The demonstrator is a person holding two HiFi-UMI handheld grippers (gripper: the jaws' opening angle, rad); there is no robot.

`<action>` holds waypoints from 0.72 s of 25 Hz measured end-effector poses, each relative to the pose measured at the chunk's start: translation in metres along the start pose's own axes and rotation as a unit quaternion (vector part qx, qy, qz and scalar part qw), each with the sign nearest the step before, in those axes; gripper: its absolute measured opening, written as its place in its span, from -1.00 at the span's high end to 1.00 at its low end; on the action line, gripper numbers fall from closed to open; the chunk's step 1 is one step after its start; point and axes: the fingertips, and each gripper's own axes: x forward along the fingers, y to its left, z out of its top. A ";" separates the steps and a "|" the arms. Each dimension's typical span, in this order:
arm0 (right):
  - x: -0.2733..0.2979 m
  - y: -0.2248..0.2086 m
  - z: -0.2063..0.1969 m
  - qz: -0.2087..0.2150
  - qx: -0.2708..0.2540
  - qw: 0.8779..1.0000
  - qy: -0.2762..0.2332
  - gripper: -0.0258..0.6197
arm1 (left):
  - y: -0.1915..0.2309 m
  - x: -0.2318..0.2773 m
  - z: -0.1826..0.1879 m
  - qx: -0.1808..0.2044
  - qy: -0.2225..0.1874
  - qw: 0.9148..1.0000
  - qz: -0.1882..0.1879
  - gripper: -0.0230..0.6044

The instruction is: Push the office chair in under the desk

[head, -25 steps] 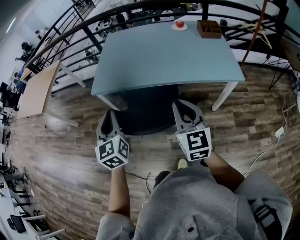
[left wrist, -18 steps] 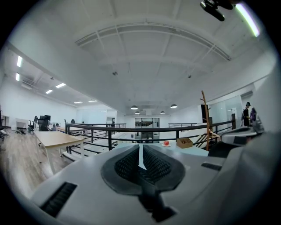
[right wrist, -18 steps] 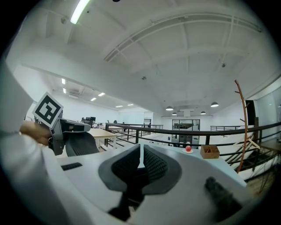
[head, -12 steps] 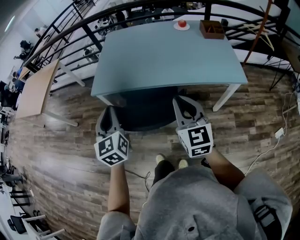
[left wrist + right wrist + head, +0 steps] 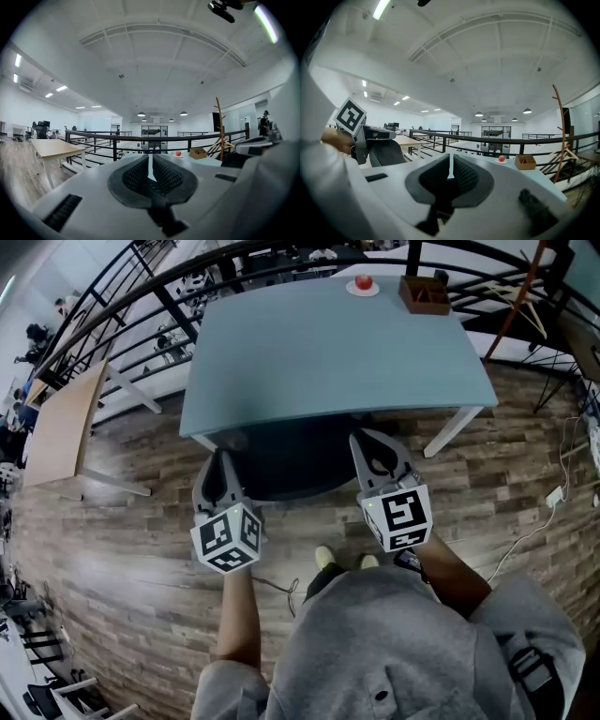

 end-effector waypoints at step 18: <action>0.064 0.017 0.005 0.005 0.001 1.000 0.000 0.81 | 0.046 0.056 0.004 -0.004 -0.004 1.000 -0.017 0.82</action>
